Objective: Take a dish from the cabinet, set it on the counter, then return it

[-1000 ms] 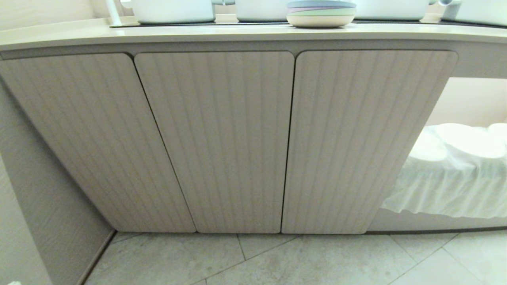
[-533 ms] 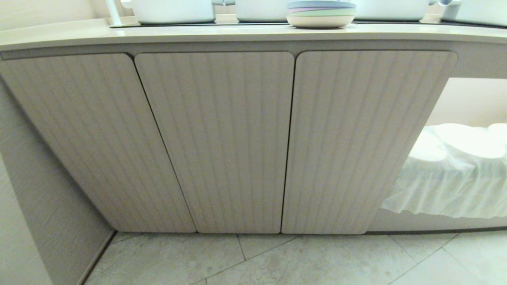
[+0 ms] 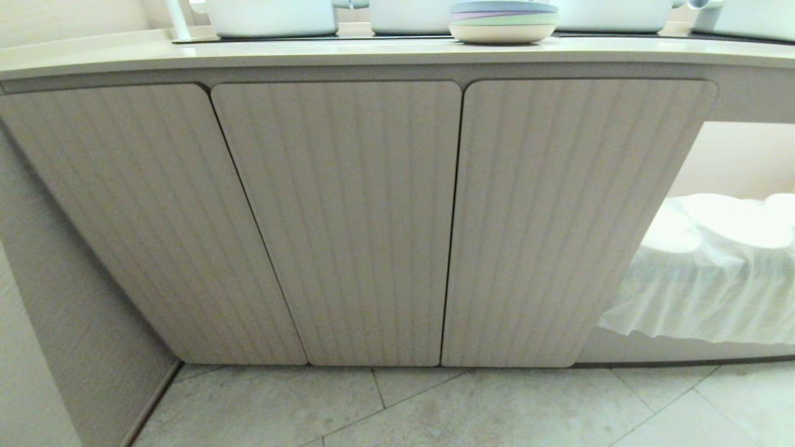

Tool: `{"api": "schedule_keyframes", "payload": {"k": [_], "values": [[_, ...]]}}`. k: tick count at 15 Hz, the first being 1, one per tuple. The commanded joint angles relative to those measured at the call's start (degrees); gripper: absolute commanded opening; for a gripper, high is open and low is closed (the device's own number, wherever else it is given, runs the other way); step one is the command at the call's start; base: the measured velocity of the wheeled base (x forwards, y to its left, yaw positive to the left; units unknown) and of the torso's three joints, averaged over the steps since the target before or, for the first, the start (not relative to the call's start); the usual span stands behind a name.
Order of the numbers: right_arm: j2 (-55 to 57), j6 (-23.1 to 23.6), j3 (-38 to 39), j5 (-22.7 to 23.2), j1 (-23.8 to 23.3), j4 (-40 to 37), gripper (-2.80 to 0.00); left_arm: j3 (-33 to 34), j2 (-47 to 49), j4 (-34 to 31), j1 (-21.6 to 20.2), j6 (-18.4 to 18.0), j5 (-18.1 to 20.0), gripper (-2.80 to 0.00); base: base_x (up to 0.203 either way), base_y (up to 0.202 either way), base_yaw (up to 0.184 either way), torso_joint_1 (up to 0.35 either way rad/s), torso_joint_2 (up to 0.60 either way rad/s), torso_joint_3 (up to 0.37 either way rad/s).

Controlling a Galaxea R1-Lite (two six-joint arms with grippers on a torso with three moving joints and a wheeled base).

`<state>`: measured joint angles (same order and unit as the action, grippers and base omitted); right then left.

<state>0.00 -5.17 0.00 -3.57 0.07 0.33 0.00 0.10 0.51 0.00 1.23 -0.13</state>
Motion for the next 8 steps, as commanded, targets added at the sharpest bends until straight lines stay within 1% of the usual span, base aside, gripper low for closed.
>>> {"api": "schedule_keyframes", "payload": {"k": [1, 8], "values": [[0.0, 0.0, 0.0, 0.0, 0.0, 0.0, -2.8, 0.0, 0.0, 0.0, 0.0, 0.2, -0.1, -2.8, 0.0, 0.0, 0.0, 0.0, 0.0, 0.0], [0.0, 0.0, 0.0, 0.0, 0.0, 0.0, -2.8, 0.0, 0.0, 0.0, 0.0, 0.0, 0.0, -2.8, 0.0, 0.0, 0.0, 0.0, 0.0, 0.0]]}}
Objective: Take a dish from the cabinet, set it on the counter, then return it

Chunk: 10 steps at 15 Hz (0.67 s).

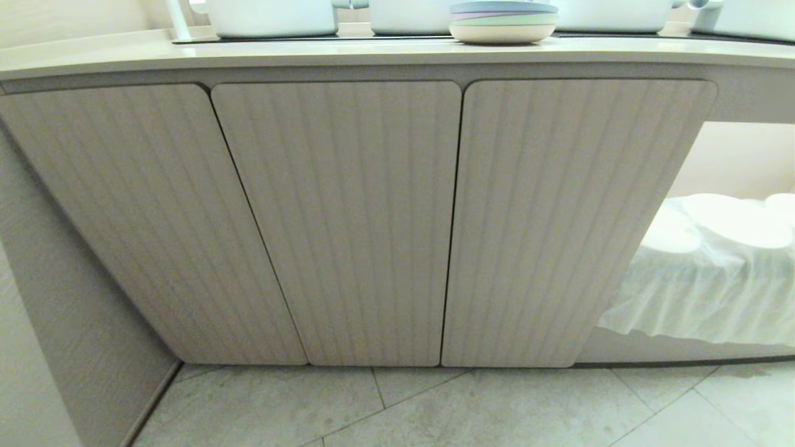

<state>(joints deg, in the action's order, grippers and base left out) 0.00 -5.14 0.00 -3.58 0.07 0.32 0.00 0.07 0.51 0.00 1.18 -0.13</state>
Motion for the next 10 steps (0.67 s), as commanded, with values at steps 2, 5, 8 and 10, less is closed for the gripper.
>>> {"api": "schedule_keyframes", "payload": {"k": [2, 5, 8, 10], "values": [[0.0, 0.0, 0.0, 0.0, 0.0, 0.0, -2.8, 0.0, 0.0, 0.0, 0.0, 0.0, 0.0, -2.8, 0.0, 0.0, 0.0, 0.0, 0.0, 0.0], [0.0, 0.0, 0.0, 0.0, 0.0, 0.0, -2.8, 0.0, 0.0, 0.0, 0.0, 0.0, 0.0, -2.8, 0.0, 0.0, 0.0, 0.0, 0.0, 0.0], [0.0, 0.0, 0.0, 0.0, 0.0, 0.0, -2.8, 0.0, 0.0, 0.0, 0.0, 0.0, 0.0, -2.8, 0.0, 0.0, 0.0, 0.0, 0.0, 0.0], [0.0, 0.0, 0.0, 0.0, 0.0, 0.0, -2.8, 0.0, 0.0, 0.0, 0.0, 0.0, 0.0, -2.8, 0.0, 0.0, 0.0, 0.0, 0.0, 0.0]]}}
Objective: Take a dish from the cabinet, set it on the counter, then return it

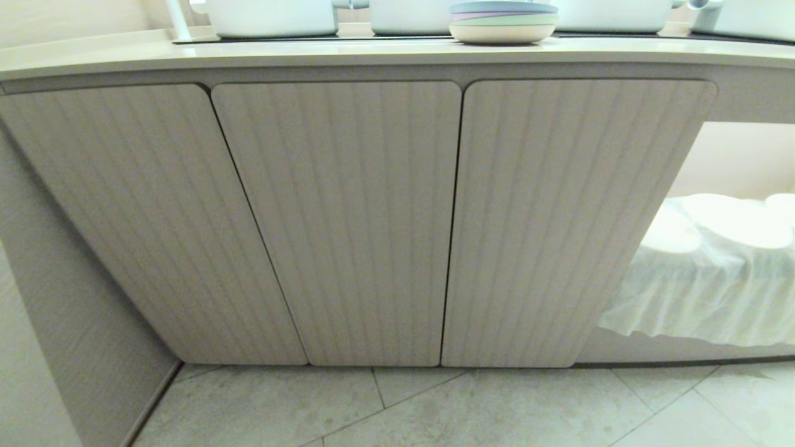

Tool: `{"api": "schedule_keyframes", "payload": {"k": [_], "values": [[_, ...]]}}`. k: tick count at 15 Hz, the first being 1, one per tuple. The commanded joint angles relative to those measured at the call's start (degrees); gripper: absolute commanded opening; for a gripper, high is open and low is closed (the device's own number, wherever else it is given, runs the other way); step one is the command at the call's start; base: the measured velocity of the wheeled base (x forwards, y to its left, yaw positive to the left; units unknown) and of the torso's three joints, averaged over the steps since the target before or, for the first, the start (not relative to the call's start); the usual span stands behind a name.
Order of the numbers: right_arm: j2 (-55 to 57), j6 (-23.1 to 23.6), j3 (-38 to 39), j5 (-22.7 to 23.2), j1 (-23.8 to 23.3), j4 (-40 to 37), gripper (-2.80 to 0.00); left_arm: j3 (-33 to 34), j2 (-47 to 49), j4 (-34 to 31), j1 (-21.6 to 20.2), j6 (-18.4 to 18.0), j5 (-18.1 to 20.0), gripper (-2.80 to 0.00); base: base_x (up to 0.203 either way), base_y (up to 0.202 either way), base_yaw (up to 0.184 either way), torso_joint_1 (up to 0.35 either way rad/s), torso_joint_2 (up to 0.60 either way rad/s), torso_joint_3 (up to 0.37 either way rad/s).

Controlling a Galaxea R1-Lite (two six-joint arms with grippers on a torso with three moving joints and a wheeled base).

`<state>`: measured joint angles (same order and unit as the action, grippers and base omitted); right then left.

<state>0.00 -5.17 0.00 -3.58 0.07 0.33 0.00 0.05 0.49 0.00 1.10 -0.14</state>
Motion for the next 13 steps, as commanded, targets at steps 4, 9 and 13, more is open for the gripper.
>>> {"api": "schedule_keyframes", "payload": {"k": [4, 9, 13], "values": [[0.0, 0.0, 0.0, 0.0, 0.0, 0.0, -2.8, 0.0, 0.0, 0.0, 0.0, 0.0, 0.0, -2.8, 0.0, 0.0, 0.0, 0.0, 0.0, 0.0], [0.0, 0.0, 0.0, 0.0, 0.0, 0.0, -2.8, 0.0, 0.0, 0.0, 0.0, 0.0, 0.0, -2.8, 0.0, 0.0, 0.0, 0.0, 0.0, 0.0], [0.0, 0.0, 0.0, 0.0, 0.0, 0.0, -2.8, 0.0, 0.0, 0.0, 0.0, 0.0, 0.0, -2.8, 0.0, 0.0, 0.0, 0.0, 0.0, 0.0]]}}
